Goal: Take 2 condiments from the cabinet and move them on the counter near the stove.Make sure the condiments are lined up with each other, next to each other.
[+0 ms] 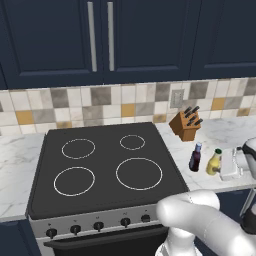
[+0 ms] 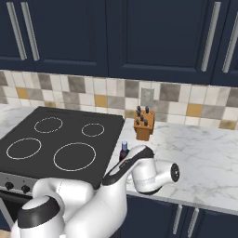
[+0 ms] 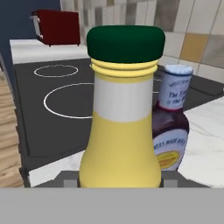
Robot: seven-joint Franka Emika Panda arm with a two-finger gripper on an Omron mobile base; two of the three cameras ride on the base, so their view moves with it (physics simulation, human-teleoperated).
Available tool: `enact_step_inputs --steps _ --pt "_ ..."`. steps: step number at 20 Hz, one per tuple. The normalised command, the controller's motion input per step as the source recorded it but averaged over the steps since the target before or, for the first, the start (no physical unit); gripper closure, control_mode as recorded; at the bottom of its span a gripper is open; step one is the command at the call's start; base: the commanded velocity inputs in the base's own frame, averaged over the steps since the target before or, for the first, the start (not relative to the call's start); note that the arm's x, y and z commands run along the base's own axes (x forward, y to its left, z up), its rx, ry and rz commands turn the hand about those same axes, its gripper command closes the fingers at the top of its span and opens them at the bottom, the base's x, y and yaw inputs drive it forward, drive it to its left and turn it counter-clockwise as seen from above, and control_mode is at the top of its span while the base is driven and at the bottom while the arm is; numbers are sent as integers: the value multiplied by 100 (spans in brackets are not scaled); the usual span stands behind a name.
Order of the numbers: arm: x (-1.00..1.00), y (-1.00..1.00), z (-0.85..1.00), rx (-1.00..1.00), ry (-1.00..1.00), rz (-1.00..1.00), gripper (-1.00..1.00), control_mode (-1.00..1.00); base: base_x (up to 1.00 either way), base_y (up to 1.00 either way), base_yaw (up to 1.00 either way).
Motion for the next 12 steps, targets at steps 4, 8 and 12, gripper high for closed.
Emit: enact_step_inputs --steps 4,8,12 --pt "22 0 -6 0 0 0 100 -100 0 0 0" --pt "19 0 -10 0 0 0 100 -100 0 0 0" --pt "16 0 -12 0 0 0 100 -100 0 0 0"
